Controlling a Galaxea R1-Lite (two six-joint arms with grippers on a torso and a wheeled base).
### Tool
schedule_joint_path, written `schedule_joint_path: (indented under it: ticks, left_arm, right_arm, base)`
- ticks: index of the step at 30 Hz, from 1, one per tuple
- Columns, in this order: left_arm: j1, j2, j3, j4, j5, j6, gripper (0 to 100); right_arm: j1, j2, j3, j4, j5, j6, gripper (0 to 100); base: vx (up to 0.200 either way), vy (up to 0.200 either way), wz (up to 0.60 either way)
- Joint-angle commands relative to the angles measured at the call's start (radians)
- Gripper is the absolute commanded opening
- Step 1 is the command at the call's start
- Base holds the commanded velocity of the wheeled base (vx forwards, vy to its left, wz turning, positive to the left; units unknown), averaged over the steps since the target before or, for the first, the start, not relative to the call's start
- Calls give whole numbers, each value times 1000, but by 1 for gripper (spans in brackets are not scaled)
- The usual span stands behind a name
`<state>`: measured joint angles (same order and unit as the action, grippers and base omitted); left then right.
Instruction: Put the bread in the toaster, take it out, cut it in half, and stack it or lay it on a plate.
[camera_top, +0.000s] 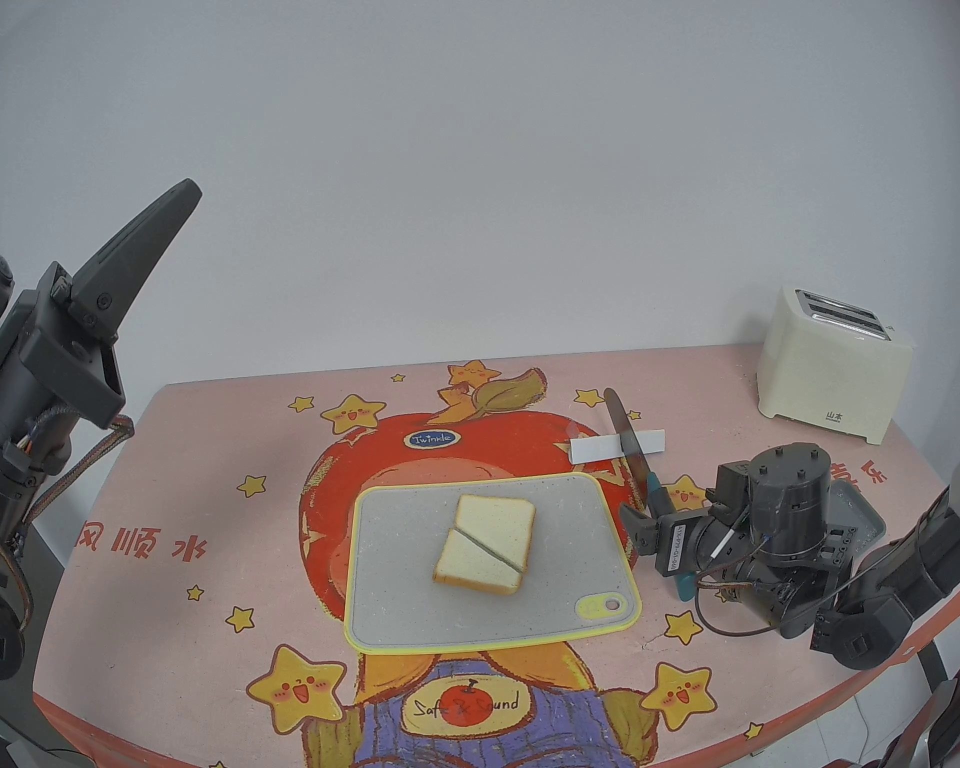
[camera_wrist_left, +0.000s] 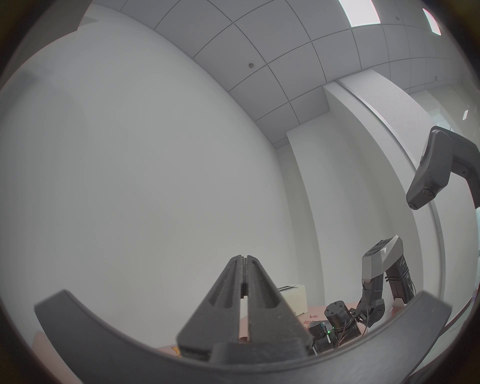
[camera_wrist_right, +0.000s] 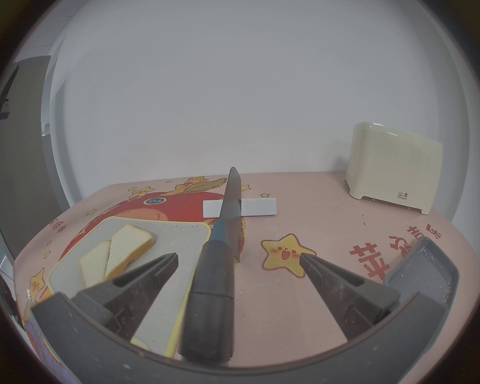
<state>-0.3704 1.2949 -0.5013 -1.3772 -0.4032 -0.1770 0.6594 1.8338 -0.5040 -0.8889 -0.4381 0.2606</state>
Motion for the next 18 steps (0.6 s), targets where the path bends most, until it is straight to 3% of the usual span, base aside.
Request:
schedule_joint_path:
  ticks: [1, 6, 14, 18]
  left_arm:
    - [-1, 1, 3, 0, 0, 1, 0]
    - [-1, 4, 4, 0, 0, 1, 0]
    - [-5, 6, 21, 0, 0, 1, 0]
    - [-27, 7, 26, 0, 1, 1, 0]
  right_arm:
    - [-1, -7, -7, -5, 1, 0, 100]
    - [-6, -73, -7, -99, 6, -15, 100]
    - [19, -133, -10, -107, 16, -17, 100]
    - [22, -136, -11, -110, 42, -17, 100]
  base:
    - [0, 0, 0]
    - [0, 0, 0]
    - [0, 0, 0]
    - [0, 0, 0]
